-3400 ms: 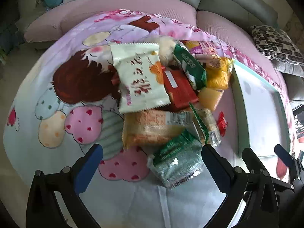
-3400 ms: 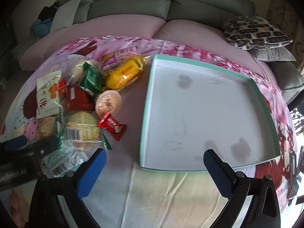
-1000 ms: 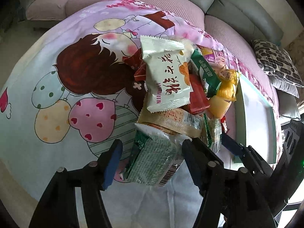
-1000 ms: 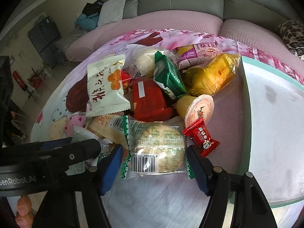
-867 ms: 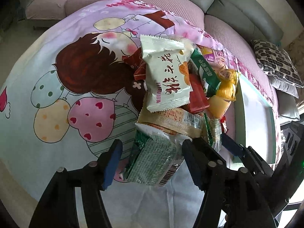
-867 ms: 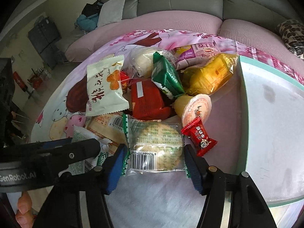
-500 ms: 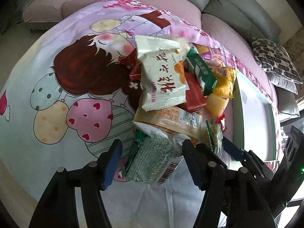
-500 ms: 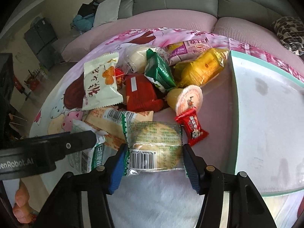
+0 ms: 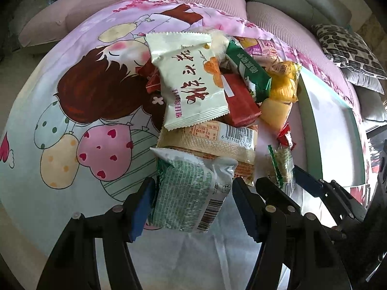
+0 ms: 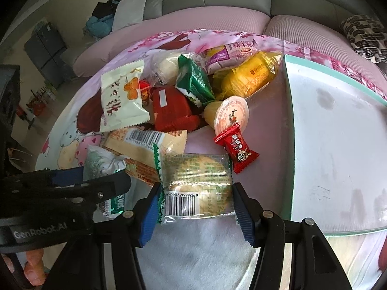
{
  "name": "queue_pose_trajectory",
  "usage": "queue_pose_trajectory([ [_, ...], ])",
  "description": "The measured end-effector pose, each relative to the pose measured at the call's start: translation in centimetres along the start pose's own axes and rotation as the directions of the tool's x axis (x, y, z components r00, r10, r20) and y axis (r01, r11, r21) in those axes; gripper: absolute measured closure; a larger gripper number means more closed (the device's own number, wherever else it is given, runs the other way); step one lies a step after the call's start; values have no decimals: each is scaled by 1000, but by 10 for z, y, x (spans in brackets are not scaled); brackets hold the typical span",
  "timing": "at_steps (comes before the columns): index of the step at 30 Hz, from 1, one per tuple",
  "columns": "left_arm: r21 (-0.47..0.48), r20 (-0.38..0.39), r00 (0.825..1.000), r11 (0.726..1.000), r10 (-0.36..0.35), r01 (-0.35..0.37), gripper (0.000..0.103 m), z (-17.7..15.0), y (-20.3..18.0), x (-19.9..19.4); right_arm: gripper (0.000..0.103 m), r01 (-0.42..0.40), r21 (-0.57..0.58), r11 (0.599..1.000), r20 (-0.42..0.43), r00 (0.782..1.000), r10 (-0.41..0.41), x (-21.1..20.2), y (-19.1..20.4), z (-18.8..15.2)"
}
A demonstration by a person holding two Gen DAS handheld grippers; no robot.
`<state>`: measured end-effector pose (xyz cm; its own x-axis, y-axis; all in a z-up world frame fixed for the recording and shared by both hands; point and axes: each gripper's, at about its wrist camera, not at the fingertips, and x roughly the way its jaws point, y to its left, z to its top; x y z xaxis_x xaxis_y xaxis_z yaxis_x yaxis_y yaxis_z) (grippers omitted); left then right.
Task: Organize snacks
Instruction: 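Grasp the green biscuit pack with the left tool while the right tool grasps the round cracker packet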
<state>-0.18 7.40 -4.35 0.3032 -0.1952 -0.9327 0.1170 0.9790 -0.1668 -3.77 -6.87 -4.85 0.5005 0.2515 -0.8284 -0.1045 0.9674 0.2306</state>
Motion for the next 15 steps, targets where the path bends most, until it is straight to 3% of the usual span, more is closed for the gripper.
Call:
queue_pose_trajectory([
  [4, 3, 13, 1000, 1000, 2, -2, 44, -1, 0, 0, 43, 4, -4, 1000, -1, 1000, -4, 1, 1, 0],
  [15, 0, 78, 997, 1000, -30, 30, 46, 1, 7, -21, 44, -8, -13, 1000, 71, 997, 8, -19, 4, 4],
])
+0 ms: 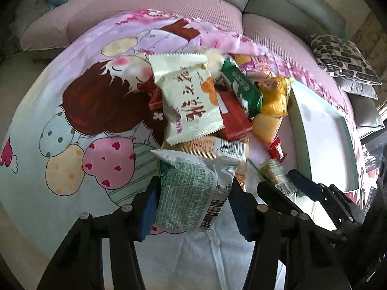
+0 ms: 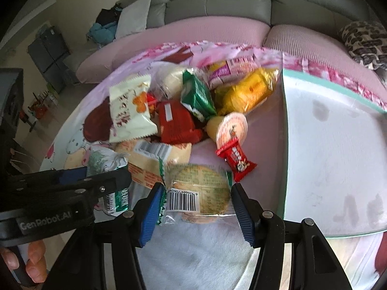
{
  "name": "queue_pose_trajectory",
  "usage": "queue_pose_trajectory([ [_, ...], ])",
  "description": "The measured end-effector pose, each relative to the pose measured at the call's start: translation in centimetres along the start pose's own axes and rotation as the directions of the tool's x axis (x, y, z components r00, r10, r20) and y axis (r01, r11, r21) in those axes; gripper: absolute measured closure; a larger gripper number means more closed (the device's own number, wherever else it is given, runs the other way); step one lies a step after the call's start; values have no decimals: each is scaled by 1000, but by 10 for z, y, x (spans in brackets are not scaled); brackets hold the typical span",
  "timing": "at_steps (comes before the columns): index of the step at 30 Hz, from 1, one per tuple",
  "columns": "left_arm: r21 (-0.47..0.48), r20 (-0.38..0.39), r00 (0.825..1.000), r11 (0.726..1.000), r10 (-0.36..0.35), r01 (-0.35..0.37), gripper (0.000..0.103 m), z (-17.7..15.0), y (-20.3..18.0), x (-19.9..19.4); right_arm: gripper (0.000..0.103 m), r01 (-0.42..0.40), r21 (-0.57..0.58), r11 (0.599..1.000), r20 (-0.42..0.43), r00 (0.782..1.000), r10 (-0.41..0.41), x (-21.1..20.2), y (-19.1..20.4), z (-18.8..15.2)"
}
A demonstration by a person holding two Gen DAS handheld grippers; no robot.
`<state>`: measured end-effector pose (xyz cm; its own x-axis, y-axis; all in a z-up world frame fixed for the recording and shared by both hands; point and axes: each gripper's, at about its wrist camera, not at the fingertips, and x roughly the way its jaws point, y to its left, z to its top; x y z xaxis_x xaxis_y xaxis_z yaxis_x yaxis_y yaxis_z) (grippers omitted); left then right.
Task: Organize snacks
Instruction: 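Grasp the green biscuit pack with the left tool while the right tool grasps the round cracker packet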
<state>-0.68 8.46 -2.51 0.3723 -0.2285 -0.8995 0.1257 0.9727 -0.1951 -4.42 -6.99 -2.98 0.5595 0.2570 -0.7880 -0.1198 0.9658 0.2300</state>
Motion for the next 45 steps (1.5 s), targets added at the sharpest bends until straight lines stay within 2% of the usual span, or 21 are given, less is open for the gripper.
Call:
queue_pose_trajectory([
  [5, 1, 20, 1000, 1000, -5, 5, 46, 0, 2, -9, 44, -5, -8, 1000, 30, 1000, 6, -10, 3, 2],
  [6, 2, 25, 1000, 1000, -8, 7, 46, 0, 2, -11, 45, -6, -7, 1000, 36, 999, 6, -11, 3, 3],
  [8, 2, 33, 999, 1000, -10, 10, 46, 0, 2, -13, 55, -11, -9, 1000, 45, 999, 12, -13, 4, 3],
  [11, 7, 37, 999, 1000, -9, 8, 46, 0, 1, -14, 55, -11, -9, 1000, 49, 999, 12, -15, 4, 4],
  [20, -8, 20, 1000, 1000, 15, -15, 46, 0, 3, -9, 55, 6, 11, 1000, -33, 999, -5, 2, -2, 0],
  [22, -9, 8, 1000, 1000, 21, -20, 46, 0, 4, -7, 54, 12, 1, 1000, -41, 999, -12, 4, -1, -1],
  [24, -9, 2, 1000, 1000, 25, -25, 46, -1, 4, -5, 43, 10, -4, 1000, -50, 999, -10, 5, 0, -1],
  [36, -9, -7, 999, 999, 34, -34, 46, -2, 4, -1, 33, 58, -95, 994, -76, 995, -65, 16, 15, -6],
  [39, -11, -7, 999, 999, 34, -34, 46, -2, 4, -1, 26, 44, -106, 993, -78, 996, -52, 16, 16, -6],
  [45, -8, -8, 999, 999, 33, -34, 46, -2, 4, -2, 24, 32, -146, 989, -84, 995, -45, 15, 23, -8],
])
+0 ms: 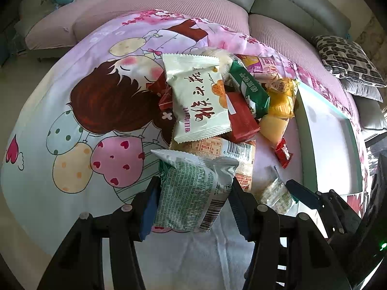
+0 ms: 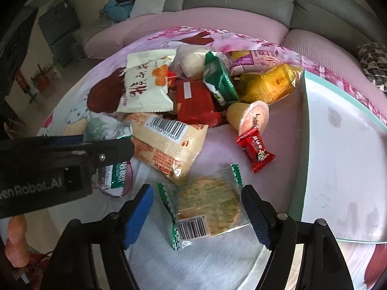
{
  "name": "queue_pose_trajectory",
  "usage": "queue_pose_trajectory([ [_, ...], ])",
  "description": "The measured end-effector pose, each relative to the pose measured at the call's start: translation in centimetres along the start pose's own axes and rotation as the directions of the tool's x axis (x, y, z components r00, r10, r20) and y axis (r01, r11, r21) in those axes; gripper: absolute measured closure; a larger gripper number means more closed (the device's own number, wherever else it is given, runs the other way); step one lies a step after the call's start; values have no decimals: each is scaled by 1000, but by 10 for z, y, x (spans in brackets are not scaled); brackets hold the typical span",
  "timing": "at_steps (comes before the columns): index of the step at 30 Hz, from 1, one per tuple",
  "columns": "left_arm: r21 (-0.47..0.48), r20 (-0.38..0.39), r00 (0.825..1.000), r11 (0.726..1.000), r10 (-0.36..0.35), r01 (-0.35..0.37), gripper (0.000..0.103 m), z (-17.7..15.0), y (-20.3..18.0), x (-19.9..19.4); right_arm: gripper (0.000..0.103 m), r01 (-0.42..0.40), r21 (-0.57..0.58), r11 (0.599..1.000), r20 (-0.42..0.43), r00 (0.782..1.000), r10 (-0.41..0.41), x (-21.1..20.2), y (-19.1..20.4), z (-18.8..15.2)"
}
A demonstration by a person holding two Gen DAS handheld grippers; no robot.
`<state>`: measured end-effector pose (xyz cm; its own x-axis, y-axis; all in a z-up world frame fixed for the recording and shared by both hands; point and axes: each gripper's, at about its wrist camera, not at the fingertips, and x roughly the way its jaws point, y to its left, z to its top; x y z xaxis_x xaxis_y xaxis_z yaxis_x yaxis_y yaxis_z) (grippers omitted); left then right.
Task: Organize snacks
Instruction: 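Grasp the green biscuit pack with the left tool while the right tool grasps the round cracker packet, then carry both packets over the teal-rimmed tray and open both tools to drop them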
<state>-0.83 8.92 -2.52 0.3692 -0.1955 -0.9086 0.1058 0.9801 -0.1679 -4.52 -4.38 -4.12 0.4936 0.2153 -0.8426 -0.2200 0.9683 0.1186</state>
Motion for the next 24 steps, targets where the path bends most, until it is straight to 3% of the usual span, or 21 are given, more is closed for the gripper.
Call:
queue_pose_trajectory([
  [3, -2, 0, 1000, 1000, -2, 2, 46, 0, 1, 0, 25, 46, -26, 999, -26, 999, -46, 5, 1, -3],
  [7, -3, 0, 1000, 1000, -1, 1, 46, 0, 1, 0, 26, 41, -21, 999, -32, 999, -42, 5, -2, -4],
  [11, -6, 6, 1000, 1000, -6, 6, 46, 1, 2, -1, 43, 36, -33, 999, -12, 999, -36, 0, -1, -4],
  [16, -41, 36, 999, 999, -13, 15, 46, 2, 10, -8, 45, 33, 6, 999, 12, 999, -33, -7, -9, -1],
  [20, -43, 74, 996, 998, -42, 45, 46, 4, 10, -18, 45, -16, 52, 999, 98, 995, 11, -31, -18, 3],
  [24, -38, 120, 991, 997, -65, 70, 46, 6, 8, -27, 45, 0, 75, 997, 187, 982, -14, -50, -26, 6],
])
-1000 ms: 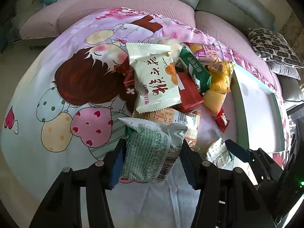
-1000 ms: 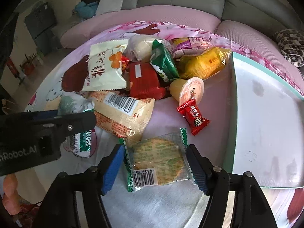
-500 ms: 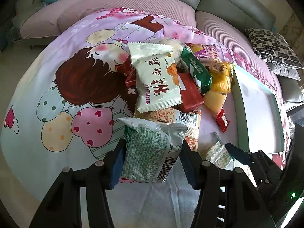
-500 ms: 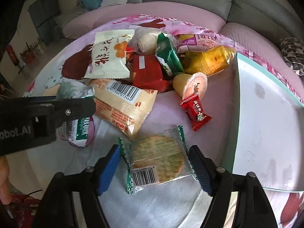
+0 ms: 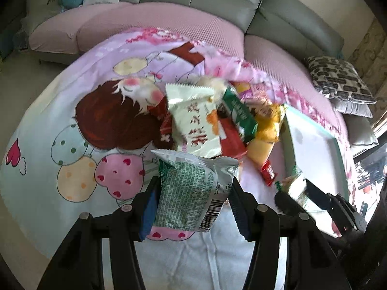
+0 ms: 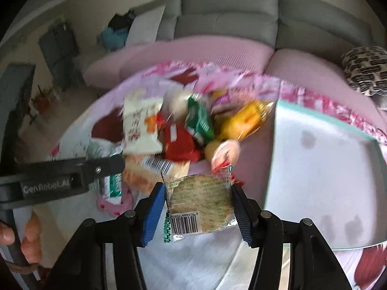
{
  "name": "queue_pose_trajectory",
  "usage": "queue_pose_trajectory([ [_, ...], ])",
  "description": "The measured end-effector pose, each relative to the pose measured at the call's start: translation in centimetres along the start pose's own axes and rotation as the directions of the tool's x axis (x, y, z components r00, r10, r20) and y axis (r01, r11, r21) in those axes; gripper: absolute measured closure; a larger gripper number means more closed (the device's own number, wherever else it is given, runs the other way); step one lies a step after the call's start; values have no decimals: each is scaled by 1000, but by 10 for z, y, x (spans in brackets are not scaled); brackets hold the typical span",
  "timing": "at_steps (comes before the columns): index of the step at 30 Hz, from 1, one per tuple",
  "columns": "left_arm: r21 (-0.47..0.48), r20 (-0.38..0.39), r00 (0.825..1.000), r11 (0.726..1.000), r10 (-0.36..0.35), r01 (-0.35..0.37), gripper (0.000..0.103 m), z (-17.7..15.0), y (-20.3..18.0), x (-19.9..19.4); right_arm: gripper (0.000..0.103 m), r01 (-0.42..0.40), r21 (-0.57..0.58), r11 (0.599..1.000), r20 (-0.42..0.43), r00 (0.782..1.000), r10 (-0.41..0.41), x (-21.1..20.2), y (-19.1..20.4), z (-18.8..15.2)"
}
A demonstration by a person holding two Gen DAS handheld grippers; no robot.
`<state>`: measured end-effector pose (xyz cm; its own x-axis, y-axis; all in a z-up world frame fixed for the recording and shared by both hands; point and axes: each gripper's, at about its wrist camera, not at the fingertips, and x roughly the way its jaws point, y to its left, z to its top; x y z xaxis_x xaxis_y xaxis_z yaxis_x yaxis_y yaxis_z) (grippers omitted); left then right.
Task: Organize snacks
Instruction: 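Carry both packets over the teal-rimmed tray and open both tools to drop them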
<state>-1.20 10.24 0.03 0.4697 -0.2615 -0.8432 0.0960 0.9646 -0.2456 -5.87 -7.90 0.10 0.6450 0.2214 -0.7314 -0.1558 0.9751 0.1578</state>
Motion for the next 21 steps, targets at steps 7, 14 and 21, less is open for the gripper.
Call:
queue_pose_trajectory([
  [7, 18, 39, 999, 1000, -12, 12, 46, 4, -10, -6, 45, 87, 93, 992, 55, 994, -93, -13, -35, 10],
  [14, 109, 68, 997, 993, -46, 38, 46, 21, -52, -10, 45, 255, 261, 931, 84, 955, -285, -31, -113, 17],
  [21, 232, 61, 993, 969, -106, 89, 46, 49, -120, 2, 45, 400, 381, 833, 55, 890, -453, -50, -181, 9],
])
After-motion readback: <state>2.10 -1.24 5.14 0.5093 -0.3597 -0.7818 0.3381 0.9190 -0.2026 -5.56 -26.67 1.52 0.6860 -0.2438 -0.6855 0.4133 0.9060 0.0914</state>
